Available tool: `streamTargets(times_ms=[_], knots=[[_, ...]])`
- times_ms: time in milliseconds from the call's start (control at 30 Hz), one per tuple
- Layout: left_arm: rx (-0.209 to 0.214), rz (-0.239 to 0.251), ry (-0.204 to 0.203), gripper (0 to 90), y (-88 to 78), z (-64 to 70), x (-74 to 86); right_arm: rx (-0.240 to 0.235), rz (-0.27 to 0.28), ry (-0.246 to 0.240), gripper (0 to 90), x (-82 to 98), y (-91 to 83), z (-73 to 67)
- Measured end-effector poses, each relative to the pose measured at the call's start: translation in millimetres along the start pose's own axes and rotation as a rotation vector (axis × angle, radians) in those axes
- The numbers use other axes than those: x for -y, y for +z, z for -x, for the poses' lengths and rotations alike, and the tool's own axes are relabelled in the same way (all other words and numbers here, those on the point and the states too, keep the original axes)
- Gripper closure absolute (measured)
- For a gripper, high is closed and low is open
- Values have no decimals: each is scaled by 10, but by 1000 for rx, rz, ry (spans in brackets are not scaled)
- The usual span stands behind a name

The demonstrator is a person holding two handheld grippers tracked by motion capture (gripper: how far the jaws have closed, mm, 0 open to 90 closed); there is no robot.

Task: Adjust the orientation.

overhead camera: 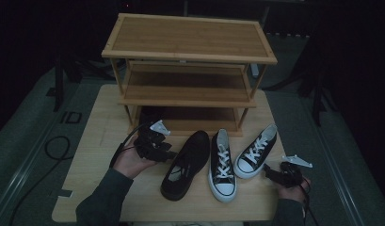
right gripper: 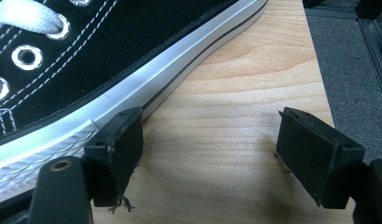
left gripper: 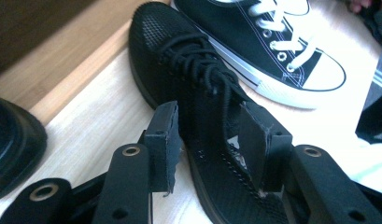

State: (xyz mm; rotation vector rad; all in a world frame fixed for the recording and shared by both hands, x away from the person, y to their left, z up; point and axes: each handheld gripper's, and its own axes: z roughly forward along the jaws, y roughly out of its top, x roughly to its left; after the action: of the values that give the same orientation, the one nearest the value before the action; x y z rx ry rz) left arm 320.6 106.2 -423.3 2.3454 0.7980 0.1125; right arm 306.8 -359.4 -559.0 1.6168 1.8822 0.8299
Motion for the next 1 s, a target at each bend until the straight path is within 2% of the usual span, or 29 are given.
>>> streamTargets(times_ms=[167, 300, 433, 567, 633, 833, 900, 1000], knots=[[-12, -62, 30, 586, 124, 88, -27, 0, 0, 1, 228, 0, 0, -1], [-6, -108, 43, 580, 245, 137, -24, 0, 0, 1, 228, 1, 0, -1], [-24, -149, 46, 560, 333, 135, 0, 0, 0, 0, 228, 1, 0, 0], [-15, -176, 45, 558, 366, 124, 18, 0, 0, 0, 228, 1, 0, 0], [-15, -210, 55, 558, 415, 135, 30, 0, 0, 0, 228, 1, 0, 0], [-46, -244, 41, 580, 523, 124, -5, 0, 0, 0, 228, 1, 0, 0], [-70, -255, 46, 582, 564, 132, -21, 0, 0, 0, 228, 1, 0, 0], [-85, -234, 44, 590, 575, 134, -43, 0, 0, 0, 228, 1, 0, 0]])
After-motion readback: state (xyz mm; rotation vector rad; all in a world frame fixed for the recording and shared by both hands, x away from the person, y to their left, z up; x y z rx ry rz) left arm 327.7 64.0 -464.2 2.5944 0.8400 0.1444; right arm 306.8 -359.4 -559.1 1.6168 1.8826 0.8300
